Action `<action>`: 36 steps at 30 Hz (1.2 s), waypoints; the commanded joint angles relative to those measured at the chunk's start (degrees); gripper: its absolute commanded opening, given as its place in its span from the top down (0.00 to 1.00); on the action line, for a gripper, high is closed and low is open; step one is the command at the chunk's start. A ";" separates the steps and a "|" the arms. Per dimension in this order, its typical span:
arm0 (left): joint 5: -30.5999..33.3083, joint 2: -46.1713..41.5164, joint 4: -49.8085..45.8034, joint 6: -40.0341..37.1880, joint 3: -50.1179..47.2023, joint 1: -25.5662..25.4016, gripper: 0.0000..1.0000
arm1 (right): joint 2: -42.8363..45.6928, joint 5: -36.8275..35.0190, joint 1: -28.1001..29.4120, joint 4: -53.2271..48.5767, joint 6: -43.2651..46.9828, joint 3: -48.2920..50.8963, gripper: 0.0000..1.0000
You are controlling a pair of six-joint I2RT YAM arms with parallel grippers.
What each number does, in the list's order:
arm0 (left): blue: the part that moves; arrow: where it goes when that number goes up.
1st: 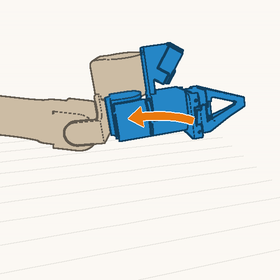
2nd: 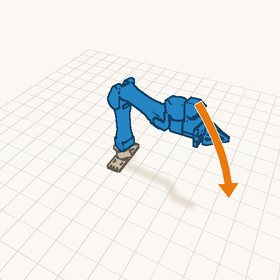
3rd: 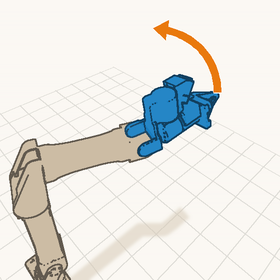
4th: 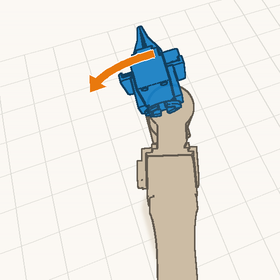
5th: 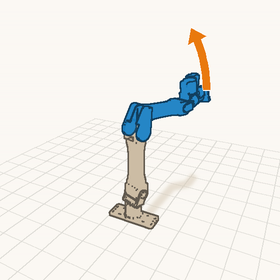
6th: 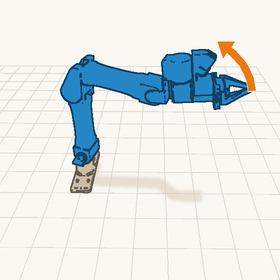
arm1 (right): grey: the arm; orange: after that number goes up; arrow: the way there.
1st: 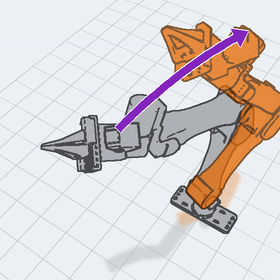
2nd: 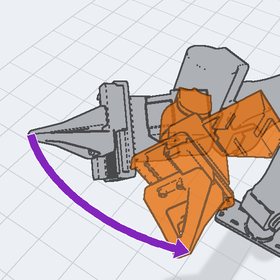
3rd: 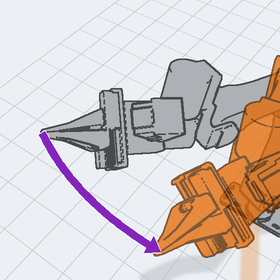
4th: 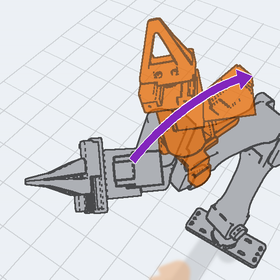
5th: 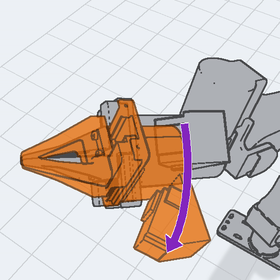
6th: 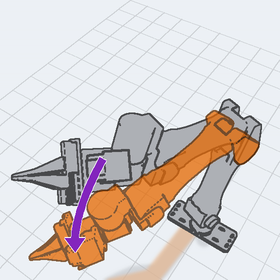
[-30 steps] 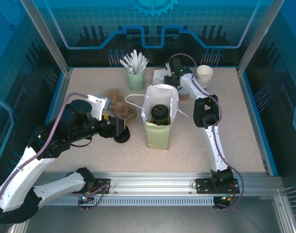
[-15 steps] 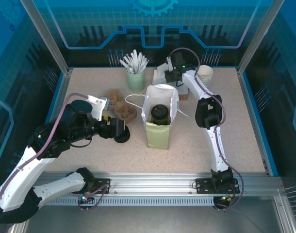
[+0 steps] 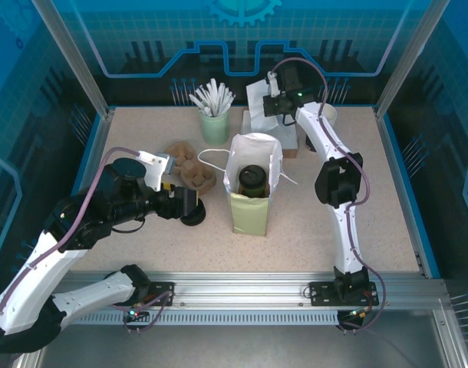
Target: Pack the takeout coffee
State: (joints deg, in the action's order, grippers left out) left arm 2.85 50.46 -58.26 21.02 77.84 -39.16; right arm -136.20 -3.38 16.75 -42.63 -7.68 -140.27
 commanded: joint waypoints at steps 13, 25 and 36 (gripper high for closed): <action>-0.51 -0.36 2.46 -0.26 -2.29 0.22 0.20 | 19.02 12.32 -0.87 -10.17 -8.56 -4.31 1.00; -0.52 1.95 12.72 -0.81 -1.78 0.22 0.18 | 31.47 29.22 1.02 -14.76 -22.08 -4.09 1.00; -1.90 7.56 20.58 1.13 -1.39 0.24 0.18 | 48.86 36.21 9.46 2.25 -42.79 21.92 1.00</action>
State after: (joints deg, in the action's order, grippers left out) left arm 2.55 57.60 -42.09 21.10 75.59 -39.16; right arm -90.45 29.54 23.07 -47.94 -42.52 -123.35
